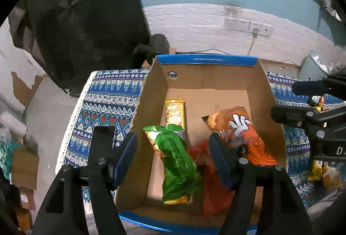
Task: Organize snacks
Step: 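Open both tools to drop the two bags into the box, then move both tools back over the remaining snack pile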
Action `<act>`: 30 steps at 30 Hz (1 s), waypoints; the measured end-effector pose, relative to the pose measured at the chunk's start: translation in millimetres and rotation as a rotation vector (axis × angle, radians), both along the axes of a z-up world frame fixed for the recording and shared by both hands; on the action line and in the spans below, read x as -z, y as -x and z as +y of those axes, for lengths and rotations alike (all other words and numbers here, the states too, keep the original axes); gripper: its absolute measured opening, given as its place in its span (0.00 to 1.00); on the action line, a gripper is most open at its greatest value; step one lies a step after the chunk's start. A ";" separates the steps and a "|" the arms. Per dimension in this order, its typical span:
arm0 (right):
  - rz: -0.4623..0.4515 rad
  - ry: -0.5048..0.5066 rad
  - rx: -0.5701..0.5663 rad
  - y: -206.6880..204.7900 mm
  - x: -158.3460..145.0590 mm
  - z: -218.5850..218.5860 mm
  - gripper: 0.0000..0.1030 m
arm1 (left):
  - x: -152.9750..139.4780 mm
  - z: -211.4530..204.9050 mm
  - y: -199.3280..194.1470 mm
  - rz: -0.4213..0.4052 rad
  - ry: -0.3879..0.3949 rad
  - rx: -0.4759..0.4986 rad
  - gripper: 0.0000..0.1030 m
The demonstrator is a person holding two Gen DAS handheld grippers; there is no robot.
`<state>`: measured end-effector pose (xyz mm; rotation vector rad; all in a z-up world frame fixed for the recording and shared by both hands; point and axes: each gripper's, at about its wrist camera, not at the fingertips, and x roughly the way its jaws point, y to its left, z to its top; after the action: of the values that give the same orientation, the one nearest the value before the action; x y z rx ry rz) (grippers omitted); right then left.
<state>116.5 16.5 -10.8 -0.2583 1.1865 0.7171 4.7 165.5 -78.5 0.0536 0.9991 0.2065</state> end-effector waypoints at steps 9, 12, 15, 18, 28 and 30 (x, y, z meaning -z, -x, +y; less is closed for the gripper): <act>0.004 0.021 0.051 -2.0 -0.7 -30.9 0.68 | -11.2 -21.7 -2.4 -0.023 -0.004 0.045 0.70; 0.005 0.026 0.069 -1.7 -2.2 -43.0 0.68 | -11.4 -29.5 -3.8 -0.021 -0.012 0.063 0.71; 0.005 0.027 0.086 -2.4 -3.3 -54.1 0.68 | -10.4 -38.3 -4.8 -0.016 -0.012 0.081 0.71; 0.006 0.029 0.100 -2.9 -3.5 -64.4 0.68 | -9.8 -47.4 -6.8 -0.015 -0.016 0.102 0.71; -0.006 0.044 0.154 -2.5 -4.9 -103.8 0.68 | -7.6 -88.4 -13.8 0.001 -0.016 0.172 0.71; -0.009 0.049 0.167 -2.6 -5.7 -112.4 0.68 | -6.4 -97.3 -15.3 0.006 -0.016 0.189 0.71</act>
<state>119.1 -95.9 -5.1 -0.1997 1.2031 0.5411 20.1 68.2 -72.2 0.1625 0.9918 0.0409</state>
